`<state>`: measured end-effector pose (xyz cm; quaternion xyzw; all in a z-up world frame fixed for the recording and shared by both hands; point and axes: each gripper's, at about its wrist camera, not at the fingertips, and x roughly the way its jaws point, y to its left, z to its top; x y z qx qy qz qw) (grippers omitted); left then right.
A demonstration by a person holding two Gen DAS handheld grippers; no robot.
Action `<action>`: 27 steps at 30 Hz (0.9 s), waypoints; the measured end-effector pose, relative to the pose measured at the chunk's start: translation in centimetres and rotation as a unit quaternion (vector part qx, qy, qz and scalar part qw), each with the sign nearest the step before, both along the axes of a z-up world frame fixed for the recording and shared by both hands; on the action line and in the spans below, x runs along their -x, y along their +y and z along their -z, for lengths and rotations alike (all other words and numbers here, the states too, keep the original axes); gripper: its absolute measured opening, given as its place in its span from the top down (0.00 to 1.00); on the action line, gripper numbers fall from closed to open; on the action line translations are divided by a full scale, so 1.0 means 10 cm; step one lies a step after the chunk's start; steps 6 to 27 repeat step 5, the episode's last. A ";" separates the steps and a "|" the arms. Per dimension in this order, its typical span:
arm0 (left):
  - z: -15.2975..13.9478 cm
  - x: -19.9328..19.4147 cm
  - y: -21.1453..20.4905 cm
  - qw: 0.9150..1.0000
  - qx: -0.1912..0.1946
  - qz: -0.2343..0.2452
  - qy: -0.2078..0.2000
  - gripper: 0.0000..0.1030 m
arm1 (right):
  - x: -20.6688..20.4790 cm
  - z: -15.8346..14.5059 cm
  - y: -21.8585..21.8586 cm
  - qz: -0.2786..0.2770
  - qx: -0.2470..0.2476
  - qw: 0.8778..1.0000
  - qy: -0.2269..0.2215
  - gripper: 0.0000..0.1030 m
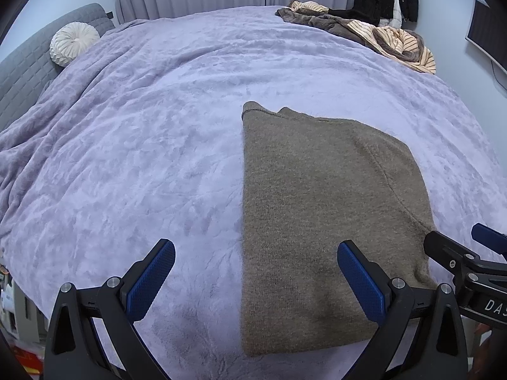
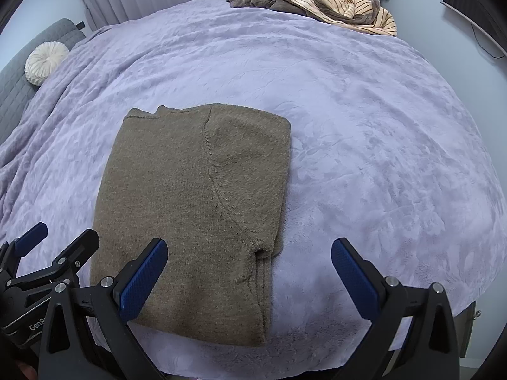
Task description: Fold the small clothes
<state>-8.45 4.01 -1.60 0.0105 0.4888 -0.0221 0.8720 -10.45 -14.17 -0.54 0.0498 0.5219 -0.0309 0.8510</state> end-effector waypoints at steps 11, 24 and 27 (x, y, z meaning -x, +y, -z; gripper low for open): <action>-0.01 0.01 -0.01 1.000 0.001 0.006 -0.003 0.00 | 0.00 0.02 0.00 0.000 -0.001 1.000 0.002 0.00; -0.01 0.01 -0.01 1.000 0.001 0.006 -0.003 0.00 | 0.00 0.02 0.00 0.000 -0.001 1.000 0.002 0.00; -0.01 0.01 -0.01 1.000 0.001 0.006 -0.003 0.00 | 0.00 0.02 0.00 0.000 -0.001 1.000 0.002 0.00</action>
